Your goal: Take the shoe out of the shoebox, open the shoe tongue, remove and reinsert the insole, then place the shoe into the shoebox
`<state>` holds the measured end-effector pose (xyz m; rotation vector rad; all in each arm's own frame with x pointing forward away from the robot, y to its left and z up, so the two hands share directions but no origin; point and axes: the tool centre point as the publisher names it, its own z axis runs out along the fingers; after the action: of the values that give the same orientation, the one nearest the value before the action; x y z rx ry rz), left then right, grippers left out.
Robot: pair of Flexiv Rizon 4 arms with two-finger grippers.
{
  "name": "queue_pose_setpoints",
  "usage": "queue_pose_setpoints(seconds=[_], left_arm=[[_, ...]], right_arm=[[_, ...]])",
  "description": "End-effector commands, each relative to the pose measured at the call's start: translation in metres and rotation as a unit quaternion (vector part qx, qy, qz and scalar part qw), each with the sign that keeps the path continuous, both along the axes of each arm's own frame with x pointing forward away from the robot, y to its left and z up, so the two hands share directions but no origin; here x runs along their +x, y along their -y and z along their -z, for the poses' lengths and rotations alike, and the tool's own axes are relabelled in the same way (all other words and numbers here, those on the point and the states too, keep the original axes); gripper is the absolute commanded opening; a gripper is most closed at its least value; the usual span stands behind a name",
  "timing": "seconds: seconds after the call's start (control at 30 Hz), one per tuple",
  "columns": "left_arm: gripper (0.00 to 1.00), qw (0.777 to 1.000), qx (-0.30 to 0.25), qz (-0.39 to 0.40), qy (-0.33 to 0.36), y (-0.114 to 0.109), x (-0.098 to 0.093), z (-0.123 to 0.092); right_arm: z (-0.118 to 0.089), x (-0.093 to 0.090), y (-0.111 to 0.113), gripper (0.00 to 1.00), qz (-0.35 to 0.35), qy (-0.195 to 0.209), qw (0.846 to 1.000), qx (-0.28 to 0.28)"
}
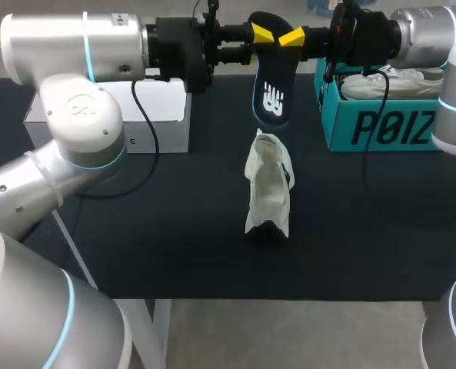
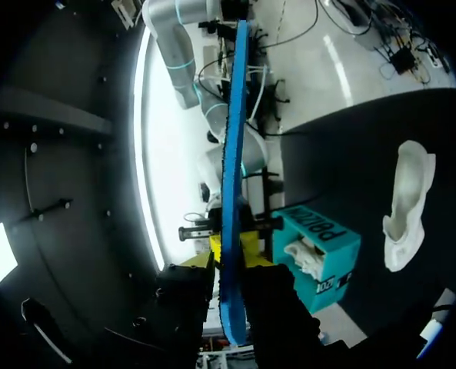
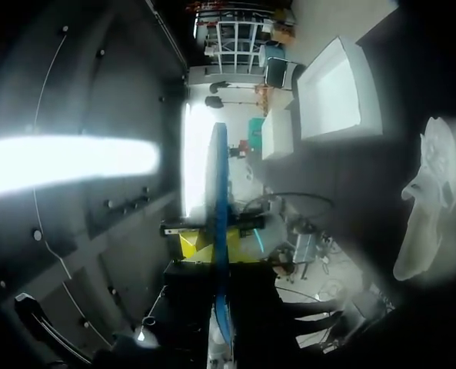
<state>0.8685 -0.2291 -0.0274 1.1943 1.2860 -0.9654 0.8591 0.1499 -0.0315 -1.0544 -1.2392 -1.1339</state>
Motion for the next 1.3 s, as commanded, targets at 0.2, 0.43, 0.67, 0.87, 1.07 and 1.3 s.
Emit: queue_pose_setpoints(seconds=[0.2, 0.43, 0.67, 0.87, 1.07, 1.3], left_arm=[[0.00, 1.000, 0.014, -0.007, -0.007, 0.000, 0.002, 0.008], [0.00, 0.999, 0.024, -0.012, -0.020, -0.006, -0.001, 0.012], [0.00, 0.999, 0.023, -0.014, -0.032, -0.011, -0.003, 0.012], [0.00, 0.998, 0.012, -0.023, -0.058, -0.012, -0.004, 0.015], [0.00, 0.997, 0.021, -0.024, -0.065, -0.017, -0.005, 0.013], [0.00, 0.996, 0.014, -0.024, -0.084, -0.016, -0.011, 0.010]], right_arm=[[0.000, -0.002, 0.000, 0.00, 0.003, 0.000, 1.000, -0.006], [0.016, 0.004, 0.029, 1.00, 0.031, -0.006, 0.993, -0.112], [0.019, 0.005, 0.046, 1.00, 0.047, -0.012, 0.989, -0.142], [0.019, 0.005, 0.046, 1.00, 0.047, -0.012, 0.989, -0.142], [0.027, 0.006, 0.062, 1.00, 0.068, -0.014, 0.988, -0.138], [0.050, 0.009, 0.131, 1.00, 0.117, 0.060, 0.962, -0.240]])
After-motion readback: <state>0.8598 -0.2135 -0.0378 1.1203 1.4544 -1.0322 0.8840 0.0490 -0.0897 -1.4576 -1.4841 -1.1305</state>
